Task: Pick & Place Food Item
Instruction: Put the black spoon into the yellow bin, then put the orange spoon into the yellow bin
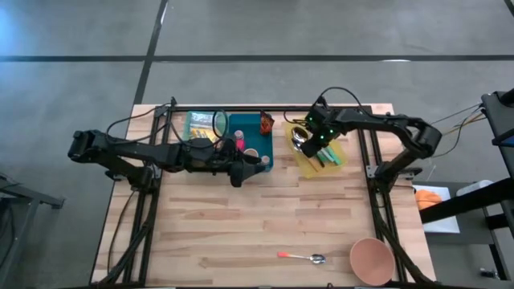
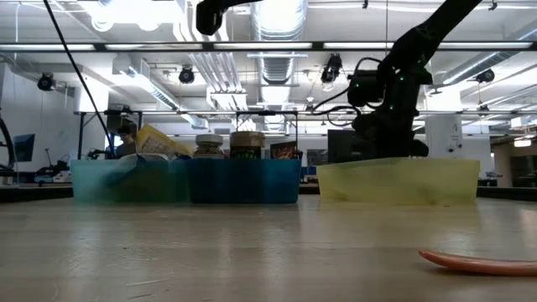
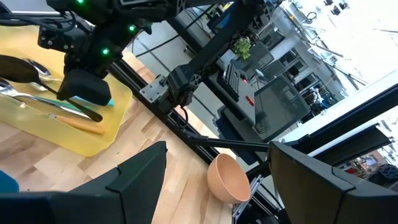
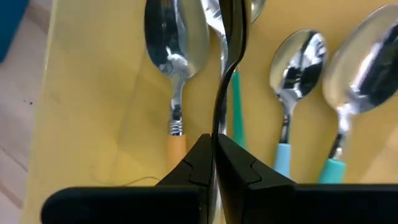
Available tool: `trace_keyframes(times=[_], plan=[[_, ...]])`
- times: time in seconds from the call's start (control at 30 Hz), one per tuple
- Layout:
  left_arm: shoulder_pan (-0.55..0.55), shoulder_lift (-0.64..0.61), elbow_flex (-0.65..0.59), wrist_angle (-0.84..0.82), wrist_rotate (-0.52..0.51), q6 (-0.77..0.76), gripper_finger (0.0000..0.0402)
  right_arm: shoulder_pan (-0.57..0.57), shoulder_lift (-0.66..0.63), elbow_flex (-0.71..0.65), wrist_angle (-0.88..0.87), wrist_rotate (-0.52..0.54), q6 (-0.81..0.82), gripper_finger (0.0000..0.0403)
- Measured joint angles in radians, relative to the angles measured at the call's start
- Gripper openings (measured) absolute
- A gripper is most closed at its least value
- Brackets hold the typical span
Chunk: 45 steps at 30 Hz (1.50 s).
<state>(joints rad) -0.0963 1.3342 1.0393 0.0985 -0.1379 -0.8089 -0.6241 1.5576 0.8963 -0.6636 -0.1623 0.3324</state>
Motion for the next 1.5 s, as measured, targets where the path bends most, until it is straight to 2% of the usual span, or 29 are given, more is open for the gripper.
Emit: trace_keyframes(times=[0.07,0.43,0.77,0.93,1.03,1.33,1.5], plan=[[0.0,0.0,0.0,-0.003,0.0,0.0,0.0285,-0.008,0.014,0.0,0.001,-0.029,-0.011,0.0007],[0.0,0.0,0.0,-0.008,0.0,0.0,0.0285,-0.029,0.075,-0.001,0.019,-0.023,-0.028,0.0008],[0.0,0.0,0.0,-0.014,0.0,-0.001,0.0285,-0.032,0.072,-0.003,0.021,-0.019,-0.056,0.0008],[0.0,0.0,0.0,-0.014,0.0,-0.001,0.0285,-0.031,0.07,-0.003,0.021,0.027,-0.059,0.0014],[0.0,0.0,0.0,-0.014,0.0,-0.001,0.0285,-0.031,0.07,-0.003,0.02,0.033,-0.074,0.0043],[0.0,0.0,0.0,-0.014,0.0,-0.001,0.0285,-0.031,0.064,-0.003,0.015,0.027,-0.081,0.0194],[0.0,0.0,0.0,-0.014,0.0,-0.004,0.0285,-0.03,0.01,-0.003,-0.013,0.026,-0.086,0.0249]])
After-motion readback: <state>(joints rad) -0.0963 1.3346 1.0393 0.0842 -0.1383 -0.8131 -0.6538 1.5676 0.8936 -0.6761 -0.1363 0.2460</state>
